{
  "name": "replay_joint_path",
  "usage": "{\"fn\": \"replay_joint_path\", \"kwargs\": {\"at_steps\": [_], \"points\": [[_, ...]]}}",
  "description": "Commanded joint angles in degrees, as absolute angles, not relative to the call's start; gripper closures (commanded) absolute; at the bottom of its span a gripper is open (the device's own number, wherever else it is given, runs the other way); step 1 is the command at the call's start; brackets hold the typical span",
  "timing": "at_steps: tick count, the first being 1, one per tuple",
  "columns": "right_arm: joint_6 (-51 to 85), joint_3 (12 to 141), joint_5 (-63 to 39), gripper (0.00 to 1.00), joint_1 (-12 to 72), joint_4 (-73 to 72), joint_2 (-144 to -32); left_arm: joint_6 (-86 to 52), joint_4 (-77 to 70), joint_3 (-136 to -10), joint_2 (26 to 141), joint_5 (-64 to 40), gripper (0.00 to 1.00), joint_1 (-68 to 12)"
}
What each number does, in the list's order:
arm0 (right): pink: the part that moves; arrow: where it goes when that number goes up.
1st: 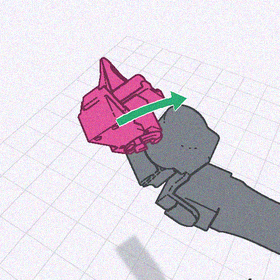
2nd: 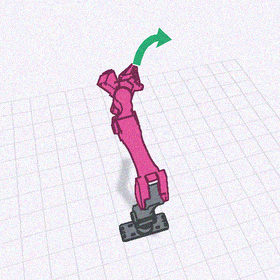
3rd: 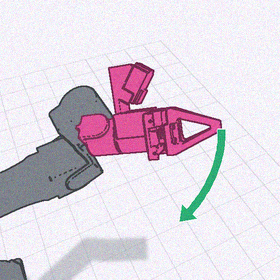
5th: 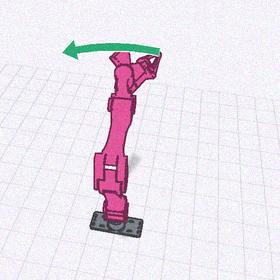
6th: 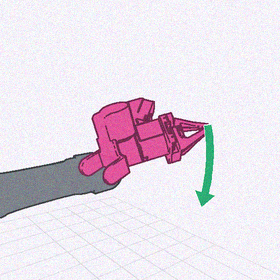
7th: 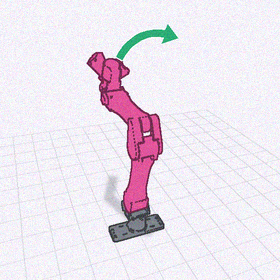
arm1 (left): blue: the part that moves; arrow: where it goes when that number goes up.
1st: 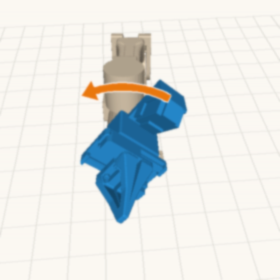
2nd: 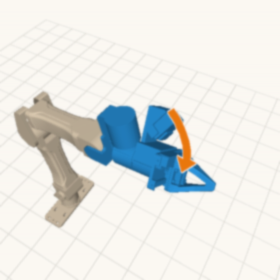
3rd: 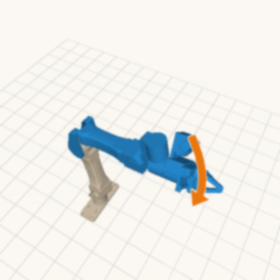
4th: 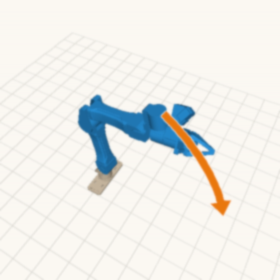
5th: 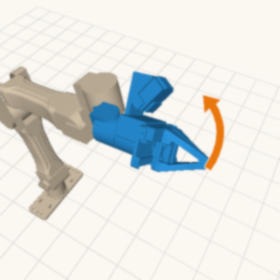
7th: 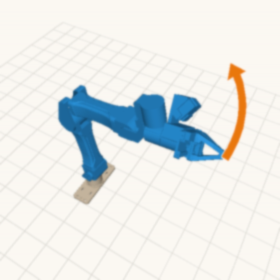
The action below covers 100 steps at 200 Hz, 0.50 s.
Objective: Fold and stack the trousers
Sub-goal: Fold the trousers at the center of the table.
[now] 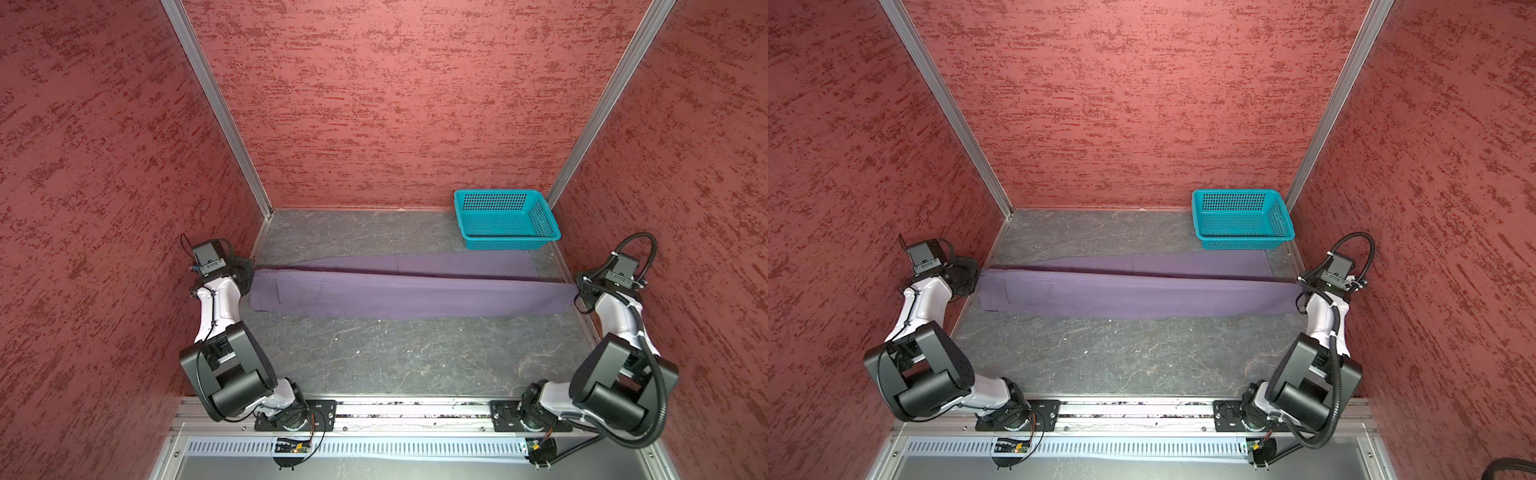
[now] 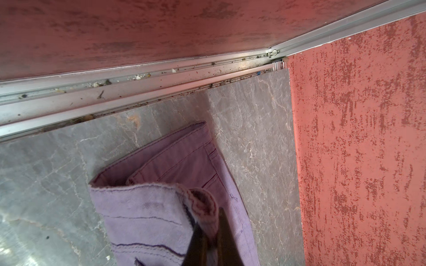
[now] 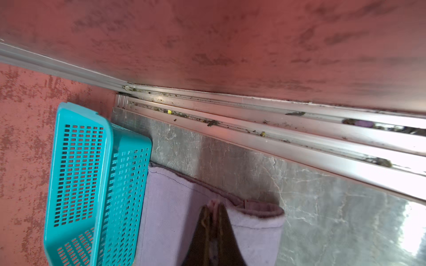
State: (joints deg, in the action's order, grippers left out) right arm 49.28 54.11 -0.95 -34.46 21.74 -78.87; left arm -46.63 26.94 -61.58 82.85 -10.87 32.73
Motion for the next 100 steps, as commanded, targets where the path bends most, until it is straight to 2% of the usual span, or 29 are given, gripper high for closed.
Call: {"fn": "replay_joint_path", "kwargs": {"at_steps": [1,100], "points": [[49.92,58.65,5.16,1.0,-34.31,13.61,-80.85,-45.48,20.3,-65.67,84.13,-2.99,1.0,33.17],[49.36,65.99,7.37,1.0,-30.59,11.81,-92.62,-44.47,18.46,-69.49,91.68,-1.0,1.0,30.28]]}}
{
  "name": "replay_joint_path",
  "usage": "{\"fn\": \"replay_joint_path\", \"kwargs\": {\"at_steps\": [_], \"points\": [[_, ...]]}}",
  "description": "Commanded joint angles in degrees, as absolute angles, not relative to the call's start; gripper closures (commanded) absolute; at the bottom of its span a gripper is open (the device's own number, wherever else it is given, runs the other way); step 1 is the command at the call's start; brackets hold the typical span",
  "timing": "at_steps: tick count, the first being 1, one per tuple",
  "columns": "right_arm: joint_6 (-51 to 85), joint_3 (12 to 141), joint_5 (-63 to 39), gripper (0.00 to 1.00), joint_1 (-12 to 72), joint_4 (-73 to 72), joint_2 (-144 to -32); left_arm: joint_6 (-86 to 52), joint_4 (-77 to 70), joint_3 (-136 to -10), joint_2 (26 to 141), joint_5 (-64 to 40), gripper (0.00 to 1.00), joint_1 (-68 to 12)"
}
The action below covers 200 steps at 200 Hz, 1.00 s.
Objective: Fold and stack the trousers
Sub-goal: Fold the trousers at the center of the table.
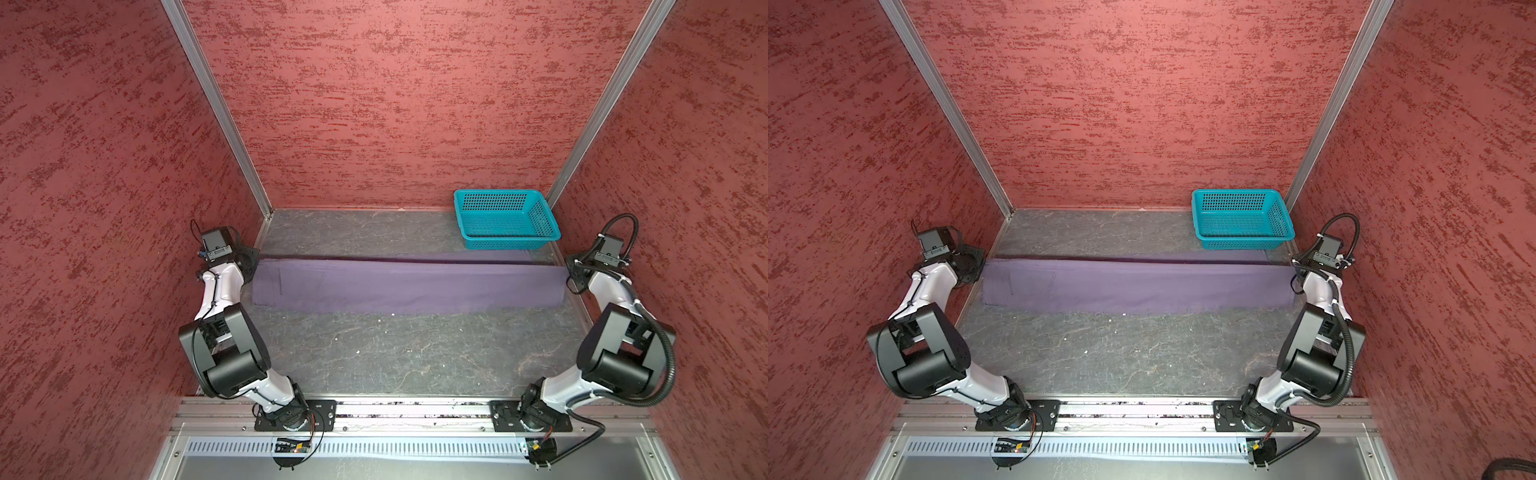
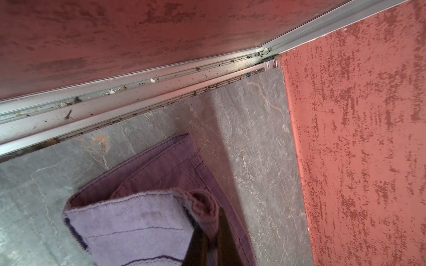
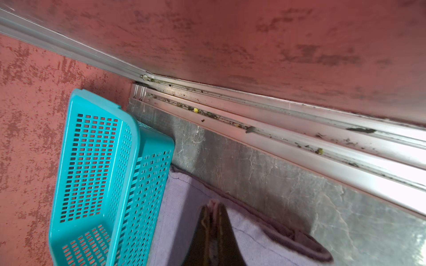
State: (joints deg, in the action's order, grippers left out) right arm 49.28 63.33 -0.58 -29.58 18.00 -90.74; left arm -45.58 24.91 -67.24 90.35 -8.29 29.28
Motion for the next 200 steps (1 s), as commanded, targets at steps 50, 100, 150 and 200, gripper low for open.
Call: {"fn": "replay_joint_path", "kwargs": {"at_steps": [50,100,150,200], "points": [[49.14,67.93,7.28,1.0,-27.62,9.05,-97.2,-44.06,17.7,-70.04,94.53,0.0,1.0,29.4],[50.27,69.94,5.51,1.0,-25.69,4.18,-101.73,-43.98,17.23,-71.42,97.87,0.35,1.0,28.44],[50.19,74.14,6.35,1.0,-23.43,4.17,-106.06,-43.79,16.81,-72.94,100.44,0.72,1.0,27.86],[50.29,76.38,7.11,1.0,-22.18,4.34,-109.19,-43.42,16.66,-73.79,102.43,0.98,1.0,27.44]]}}
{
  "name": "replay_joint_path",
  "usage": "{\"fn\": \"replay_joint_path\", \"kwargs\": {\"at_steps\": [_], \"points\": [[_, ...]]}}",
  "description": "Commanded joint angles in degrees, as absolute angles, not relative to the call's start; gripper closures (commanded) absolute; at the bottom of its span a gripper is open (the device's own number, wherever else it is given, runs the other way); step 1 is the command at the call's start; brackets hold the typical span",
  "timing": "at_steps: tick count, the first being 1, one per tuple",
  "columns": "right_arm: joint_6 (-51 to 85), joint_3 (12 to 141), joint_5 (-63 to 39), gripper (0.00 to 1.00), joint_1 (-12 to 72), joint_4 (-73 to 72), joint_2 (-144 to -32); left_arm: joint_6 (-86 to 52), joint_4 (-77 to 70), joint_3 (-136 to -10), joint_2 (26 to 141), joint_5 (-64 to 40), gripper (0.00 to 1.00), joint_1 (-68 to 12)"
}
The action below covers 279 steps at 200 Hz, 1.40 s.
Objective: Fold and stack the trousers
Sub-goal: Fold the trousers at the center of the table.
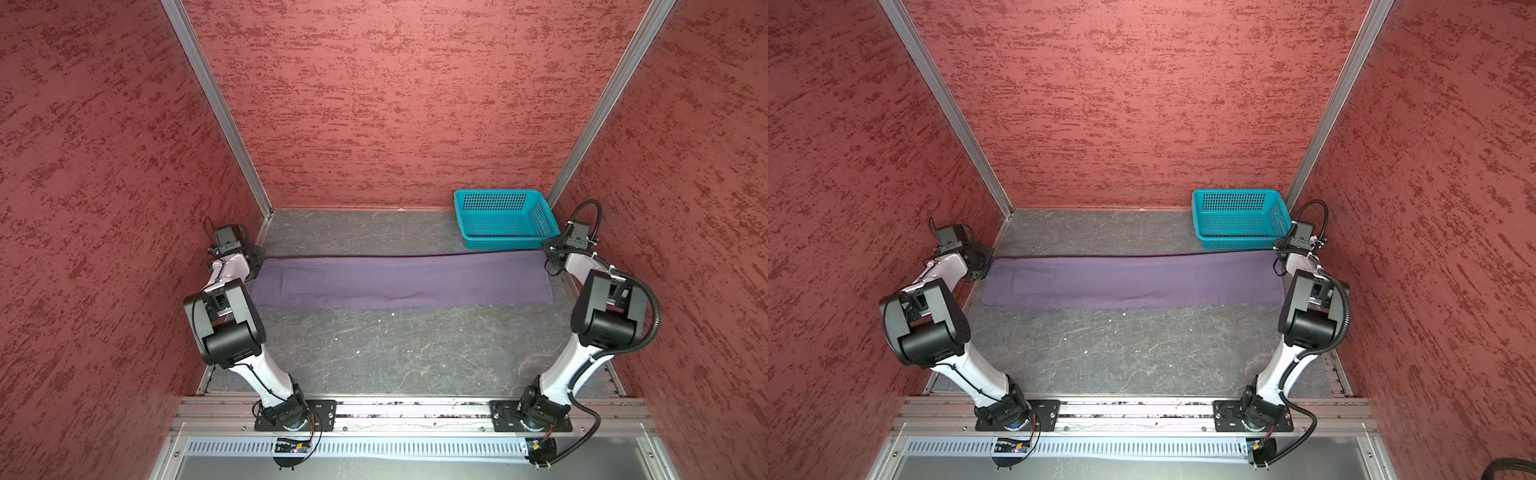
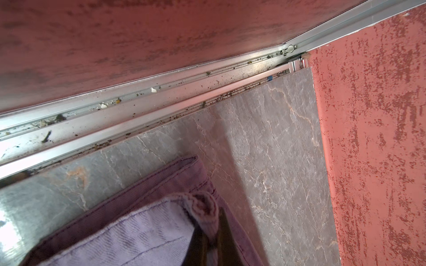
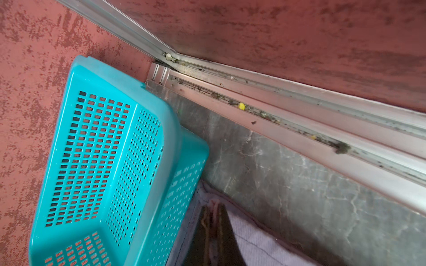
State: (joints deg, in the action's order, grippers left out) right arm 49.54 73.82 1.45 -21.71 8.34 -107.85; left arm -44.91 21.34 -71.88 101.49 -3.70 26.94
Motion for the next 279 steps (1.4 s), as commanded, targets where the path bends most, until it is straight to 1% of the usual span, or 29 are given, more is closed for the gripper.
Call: {"fn": "replay_joint_path", "kwargs": {"at_steps": [1,22,35,43,50,58,68,77,83,89,99,117,131,144,150,157,163,169,182,205,231,243,251,260,267,279], "points": [[50.32,76.38,7.11,1.0,-22.16,4.37,-109.22,-43.42,16.63,-73.81,102.45,0.97,1.0,27.43],[50.49,76.12,7.51,1.0,-22.12,4.54,-109.99,-43.42,16.64,-73.86,103.13,0.97,1.0,27.42],[50.52,75.96,7.47,1.0,-22.0,4.42,-110.62,-43.41,16.74,-74.06,103.64,0.92,0.94,27.42],[50.62,75.8,7.18,0.95,-22.01,4.33,-111.07,-43.34,16.86,-74.09,103.9,0.83,0.86,27.44],[50.88,75.68,6.91,0.93,-22.05,4.23,-111.44,-43.38,16.87,-74.03,104.11,0.66,0.79,27.47],[51.3,75.5,6.44,0.9,-22.02,3.92,-111.98,-43.33,16.57,-73.89,104.46,0.25,0.69,27.42],[51.95,75.25,6.1,0.85,-22.02,3.69,-112.63,-43.38,16.46,-74.09,104.92,-0.23,0.57,27.42],[52.22,75.18,5.69,0.76,-21.9,3.44,-113.27,-43.31,16.51,-74.35,105.24,-0.47,0.54,27.42],[52.33,75.23,5.62,0.7,-21.9,3.33,-113.57,-43.16,16.52,-74.59,105.3,-0.63,0.5,27.37],[52.53,75.23,5.55,0.63,-21.93,3.29,-113.89,-43.0,16.51,-74.98,105.46,-0.77,0.49,27.3],[52.7,75.28,5.33,0.56,-21.89,3.04,-114.26,-42.45,16.63,-75.75,105.75,-1.05,0.49,27.05],[52.56,75.88,4.54,0.47,-21.93,3.16,-114.89,-41.64,17.82,-77.67,106.16,-0.8,0.49,26.3],[51.69,76.88,3.98,0.43,-21.9,4.05,-115.2,-41.4,18.36,-78.58,106.0,-0.77,0.49,25.69],[50.16,77.46,3.32,0.42,-21.94,4.62,-114.83,-41.38,18.67,-79.11,105.41,-0.92,0.49,25.13],[49.4,77.6,3.05,0.42,-21.9,5.02,-114.49,-41.31,18.76,-79.19,104.94,-1.09,0.52,24.82],[48.17,77.54,2.83,0.42,-21.96,5.47,-113.77,-41.26,18.96,-79.11,104.25,-1.17,0.57,24.39],[47.07,77.16,2.51,0.42,-21.89,5.77,-112.98,-41.13,18.99,-78.91,103.55,-1.46,0.66,23.91],[46.0,76.44,2.01,0.42,-21.96,5.8,-112.0,-40.74,19.07,-78.58,102.72,-1.79,0.72,23.43],[44.2,73.93,1.29,0.44,-21.94,5.79,-109.35,-39.39,19.67,-77.66,100.81,-1.73,0.79,21.62],[41.47,68.23,-0.61,0.49,-21.9,5.69,-104.4,-37.63,21.59,-74.53,97.21,-1.08,0.79,18.29],[39.02,62.08,-2.96,0.54,-21.85,6.69,-99.07,-37.23,21.77,-68.57,92.49,-1.15,0.62,14.23],[37.97,59.58,-3.78,0.56,-21.85,7.35,-97.12,-36.69,22.52,-66.26,90.65,-0.63,0.57,11.95],[36.95,58.4,-4.73,0.58,-21.86,8.0,-96.16,-36.31,23.11,-64.79,89.61,-0.21,0.57,10.5],[35.55,57.27,-6.03,0.64,-21.8,8.66,-95.39,-36.22,23.31,-63.05,88.56,-0.04,0.65,9.04],[34.4,56.55,-7.18,0.7,-21.71,8.69,-95.08,-36.13,23.13,-61.73,87.89,-0.54,0.68,8.19],[33.38,56.14,-7.43,0.76,-21.35,10.17,-95.05,-36.4,23.16,-59.92,87.41,-0.82,0.69,6.99]]}}
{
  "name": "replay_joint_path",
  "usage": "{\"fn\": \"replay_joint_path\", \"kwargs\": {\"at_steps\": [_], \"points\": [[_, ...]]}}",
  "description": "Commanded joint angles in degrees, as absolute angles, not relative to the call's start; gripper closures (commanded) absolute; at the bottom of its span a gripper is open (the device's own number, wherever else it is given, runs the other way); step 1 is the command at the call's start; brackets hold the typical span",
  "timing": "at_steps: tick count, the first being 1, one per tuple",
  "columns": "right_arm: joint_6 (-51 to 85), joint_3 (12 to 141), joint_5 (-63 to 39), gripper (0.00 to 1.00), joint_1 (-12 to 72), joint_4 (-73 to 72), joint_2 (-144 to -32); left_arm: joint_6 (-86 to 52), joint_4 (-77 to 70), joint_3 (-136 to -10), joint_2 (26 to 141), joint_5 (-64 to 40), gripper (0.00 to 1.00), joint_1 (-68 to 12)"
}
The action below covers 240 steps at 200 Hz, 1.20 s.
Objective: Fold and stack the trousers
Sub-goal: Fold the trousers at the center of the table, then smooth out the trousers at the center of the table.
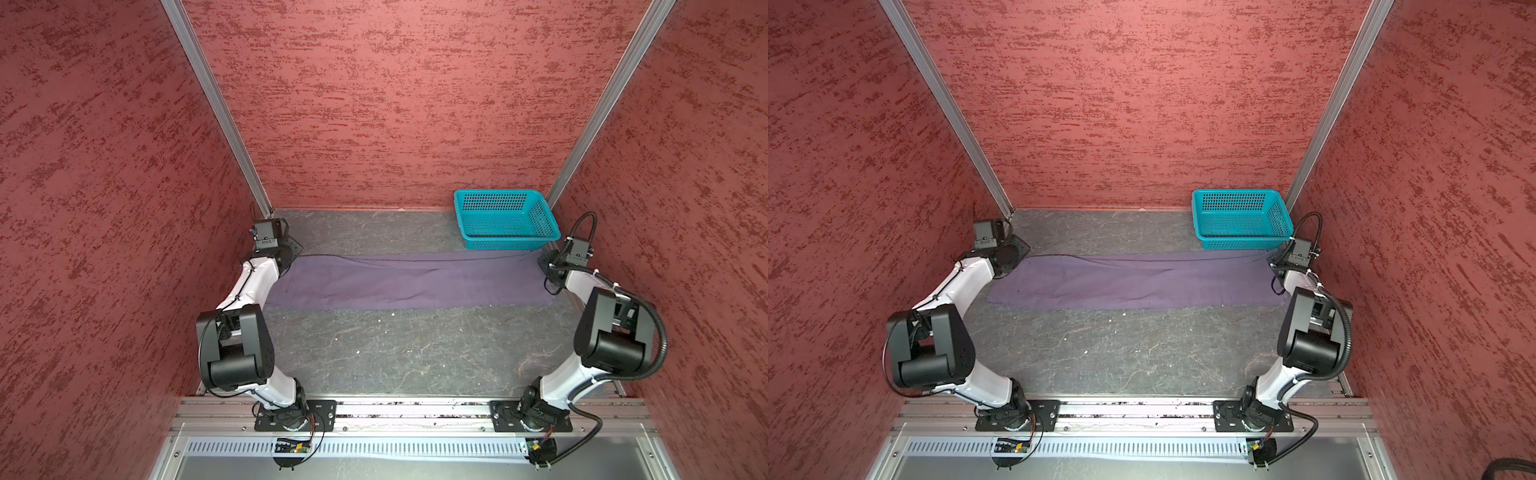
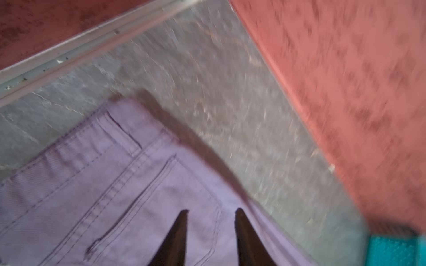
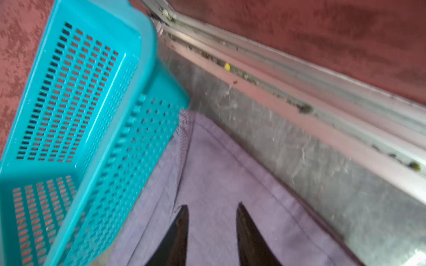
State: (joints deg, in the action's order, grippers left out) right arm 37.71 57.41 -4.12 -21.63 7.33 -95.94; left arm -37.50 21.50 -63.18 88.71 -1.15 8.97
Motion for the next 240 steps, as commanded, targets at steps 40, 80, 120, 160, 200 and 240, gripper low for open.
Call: {"fn": "replay_joint_path", "kwargs": {"at_steps": [40,80,120,160,200,240], "points": [[30.06,57.5,-6.55,0.81,-18.33,14.74,-98.85,-39.64,22.0,-54.35,88.91,-3.46,0.7,6.77],[28.75,59.54,-6.15,0.89,-15.65,18.52,-103.67,-41.58,21.7,-51.49,90.63,-4.26,0.74,11.58],[27.43,58.31,-6.19,0.95,-12.94,21.69,-104.36,-42.57,20.17,-48.52,90.01,-8.41,0.78,21.9],[27.69,52.16,-6.77,0.97,-9.94,23.64,-99.82,-42.1,20.51,-49.24,87.29,-5.14,0.79,26.67],[28.39,45.71,-4.25,0.98,-8.79,28.28,-89.18,-40.17,25.05,-52.87,81.45,1.3,0.8,22.26],[28.4,49.56,0.28,0.98,-8.94,30.75,-81.41,-38.15,25.31,-54.31,78.1,7.52,0.76,5.87]]}}
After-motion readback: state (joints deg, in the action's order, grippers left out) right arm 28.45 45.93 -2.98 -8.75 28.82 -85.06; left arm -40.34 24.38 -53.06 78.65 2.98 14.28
